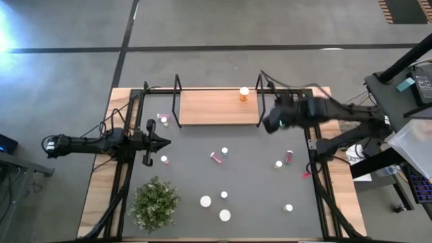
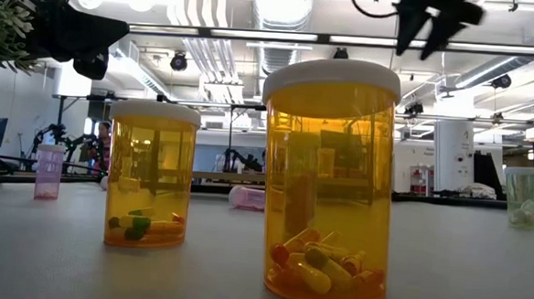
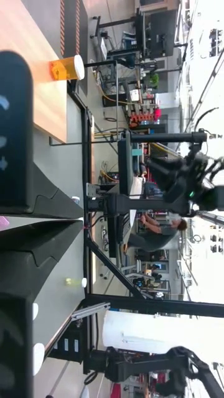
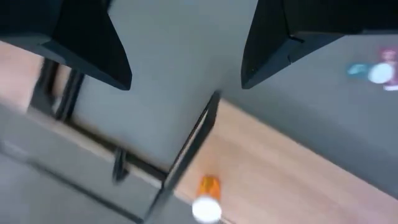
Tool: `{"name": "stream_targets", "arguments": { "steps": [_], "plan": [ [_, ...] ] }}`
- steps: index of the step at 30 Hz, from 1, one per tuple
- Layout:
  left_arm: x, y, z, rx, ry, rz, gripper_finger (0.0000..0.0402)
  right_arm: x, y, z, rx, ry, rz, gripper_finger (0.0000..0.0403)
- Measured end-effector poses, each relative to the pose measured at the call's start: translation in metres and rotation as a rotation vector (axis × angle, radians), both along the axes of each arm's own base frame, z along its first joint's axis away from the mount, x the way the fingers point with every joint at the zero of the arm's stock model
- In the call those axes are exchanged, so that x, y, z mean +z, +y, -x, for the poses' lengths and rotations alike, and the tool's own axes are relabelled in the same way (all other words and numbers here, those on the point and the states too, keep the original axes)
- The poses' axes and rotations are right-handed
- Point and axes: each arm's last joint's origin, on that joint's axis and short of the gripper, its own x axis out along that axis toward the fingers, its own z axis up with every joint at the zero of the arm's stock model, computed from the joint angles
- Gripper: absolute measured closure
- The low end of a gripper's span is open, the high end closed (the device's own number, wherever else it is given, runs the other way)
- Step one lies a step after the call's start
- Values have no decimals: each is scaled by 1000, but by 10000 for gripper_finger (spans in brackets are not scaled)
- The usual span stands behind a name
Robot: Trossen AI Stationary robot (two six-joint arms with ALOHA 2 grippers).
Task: Pick and place medicine bottles onto shelf by color
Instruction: Put the middle left yellow pill bottle on the shelf
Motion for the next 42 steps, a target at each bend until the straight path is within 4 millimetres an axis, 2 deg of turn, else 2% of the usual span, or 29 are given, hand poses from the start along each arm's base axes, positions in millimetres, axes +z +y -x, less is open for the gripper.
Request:
{"name": "stream_targets", "arguments": {
  "steps": [9,14,20,23,31,42],
  "plan": [
    [0,0,0,0,0,0,401,-65,54,-9,-280,-11,-257,110],
    [0,0,0,0,0,0,402,-82,77,-19,-402,8,-353,110],
    [0,0,0,0,0,0,402,-98,96,-31,-510,74,-426,110],
    [0,0,0,0,0,0,402,-105,101,-35,-574,126,-486,110],
    [0,0,0,0,0,0,402,-117,101,-32,-575,137,-485,110],
    [0,0,0,0,0,0,402,-157,95,-16,-547,29,-573,110]
  ]
}}
